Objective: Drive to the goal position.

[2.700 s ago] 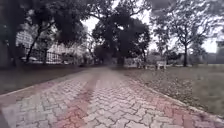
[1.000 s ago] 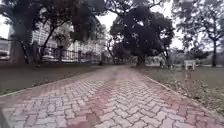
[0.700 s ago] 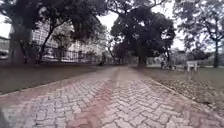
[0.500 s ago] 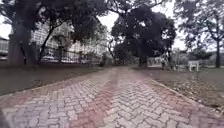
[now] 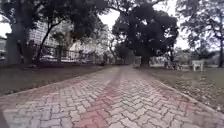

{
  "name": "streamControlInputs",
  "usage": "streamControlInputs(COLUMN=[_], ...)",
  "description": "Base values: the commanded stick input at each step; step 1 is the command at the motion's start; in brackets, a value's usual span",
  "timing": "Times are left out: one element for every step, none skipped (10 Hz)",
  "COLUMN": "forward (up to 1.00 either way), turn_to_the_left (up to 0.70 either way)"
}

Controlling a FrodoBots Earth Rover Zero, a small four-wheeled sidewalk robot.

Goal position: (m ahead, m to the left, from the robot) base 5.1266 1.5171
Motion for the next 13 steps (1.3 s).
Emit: streamControlInputs(forward=[0.7,0.7,0.7,0.7,0.7,0.7,0.7,0.7,0.7,0.7,0.7,0.7,0.7], turn_to_the_left=[0.0,0.0,0.0,0.0,0.0,0.0,0.0,0.0,0.0,0.0,0.0,0.0,0.0])
